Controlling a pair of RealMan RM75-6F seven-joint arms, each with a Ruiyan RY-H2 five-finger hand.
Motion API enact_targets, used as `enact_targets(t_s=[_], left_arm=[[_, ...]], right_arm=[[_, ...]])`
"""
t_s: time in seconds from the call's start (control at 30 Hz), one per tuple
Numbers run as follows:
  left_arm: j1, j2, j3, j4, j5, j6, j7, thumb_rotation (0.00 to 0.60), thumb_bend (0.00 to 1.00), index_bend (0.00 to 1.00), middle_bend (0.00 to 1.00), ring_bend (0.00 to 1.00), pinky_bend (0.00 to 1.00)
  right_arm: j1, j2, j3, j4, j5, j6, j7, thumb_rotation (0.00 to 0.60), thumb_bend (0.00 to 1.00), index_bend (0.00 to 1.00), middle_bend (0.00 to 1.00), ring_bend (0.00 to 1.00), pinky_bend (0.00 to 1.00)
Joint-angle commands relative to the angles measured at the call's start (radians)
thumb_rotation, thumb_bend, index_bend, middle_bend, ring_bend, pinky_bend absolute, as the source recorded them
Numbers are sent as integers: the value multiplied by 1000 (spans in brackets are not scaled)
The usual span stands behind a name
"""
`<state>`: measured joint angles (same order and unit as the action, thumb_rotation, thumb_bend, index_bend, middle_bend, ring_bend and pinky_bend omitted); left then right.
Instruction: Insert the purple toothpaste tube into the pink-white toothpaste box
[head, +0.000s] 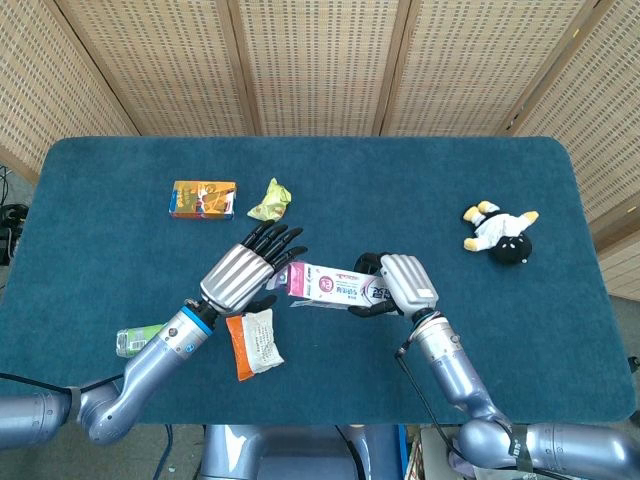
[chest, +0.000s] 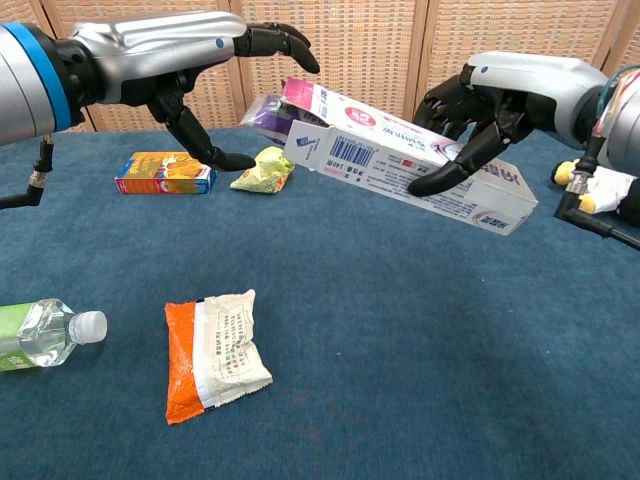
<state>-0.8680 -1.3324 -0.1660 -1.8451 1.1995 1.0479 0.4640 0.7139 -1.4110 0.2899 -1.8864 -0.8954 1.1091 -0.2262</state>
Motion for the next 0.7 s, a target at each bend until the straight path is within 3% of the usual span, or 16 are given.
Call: enact_targets(t_s=[0.03, 0.4, 0.7], left_arm=[[4, -3, 0, -2, -3, 5, 0, 600, 294, 114, 0, 0, 0], [45, 30, 15, -19, 52, 45, -35, 600, 294, 113, 0, 0, 0], [144, 105, 94, 5, 106, 94, -109, 600, 294, 113, 0, 0, 0]], right_arm=[[-15, 3, 9, -3, -6, 5, 40, 600, 1, 578, 514, 425, 498], [-86, 30, 27, 23, -43, 27, 196, 600, 0, 586, 520, 432, 498], [-160, 47, -79, 146, -138, 92, 141, 600, 0, 586, 519, 432, 498]])
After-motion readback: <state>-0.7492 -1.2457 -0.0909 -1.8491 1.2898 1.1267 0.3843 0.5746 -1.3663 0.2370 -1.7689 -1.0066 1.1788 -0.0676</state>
